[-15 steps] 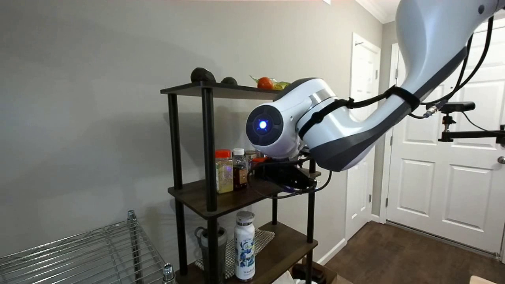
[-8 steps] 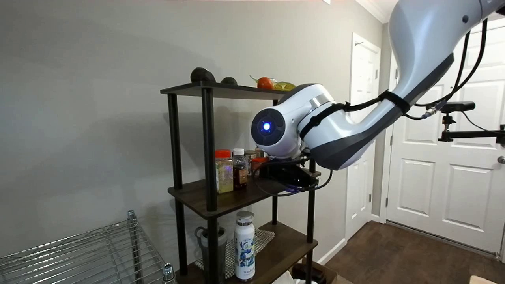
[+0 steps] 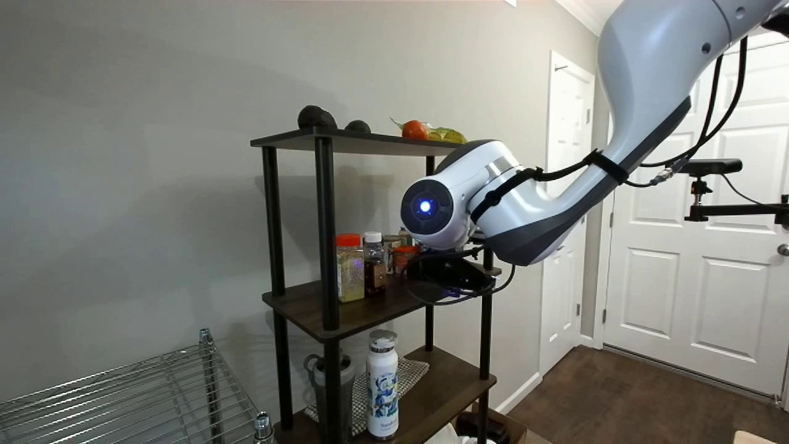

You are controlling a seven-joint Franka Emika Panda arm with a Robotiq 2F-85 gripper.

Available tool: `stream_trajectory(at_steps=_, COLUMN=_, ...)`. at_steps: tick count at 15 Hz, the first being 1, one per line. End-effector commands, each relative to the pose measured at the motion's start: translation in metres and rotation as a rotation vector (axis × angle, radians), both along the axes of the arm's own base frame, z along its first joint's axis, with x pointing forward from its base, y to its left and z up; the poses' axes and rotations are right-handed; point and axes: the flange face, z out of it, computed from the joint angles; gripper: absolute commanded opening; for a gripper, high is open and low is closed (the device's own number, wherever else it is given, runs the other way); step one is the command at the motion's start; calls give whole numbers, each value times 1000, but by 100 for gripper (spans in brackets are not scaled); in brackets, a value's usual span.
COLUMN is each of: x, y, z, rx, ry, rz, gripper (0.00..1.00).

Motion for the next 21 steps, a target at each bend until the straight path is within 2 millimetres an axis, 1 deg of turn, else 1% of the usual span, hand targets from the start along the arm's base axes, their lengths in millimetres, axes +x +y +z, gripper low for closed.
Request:
stream_trajectory(at_steps=1, x=8, y=-19, z=12, rx=-32, ry=7, rz=38, gripper=13)
stream_trajectory(at_steps=6, x=14, y=-49, z=13, rx=-30, ry=0, rz=46, gripper=13)
stream_trajectory(at_steps=12, x=24, y=-78, z=16, rx=-38, ry=-1, rz=69, gripper=13)
stream_trajectory(at_steps=16, x=28, y=-93, z=16, rx=-45, ry=1, rz=81, gripper=13)
stream_trajectory(at_steps=21, x=34, y=-105, z=15, rx=-54, ry=1, rz=96, gripper=13)
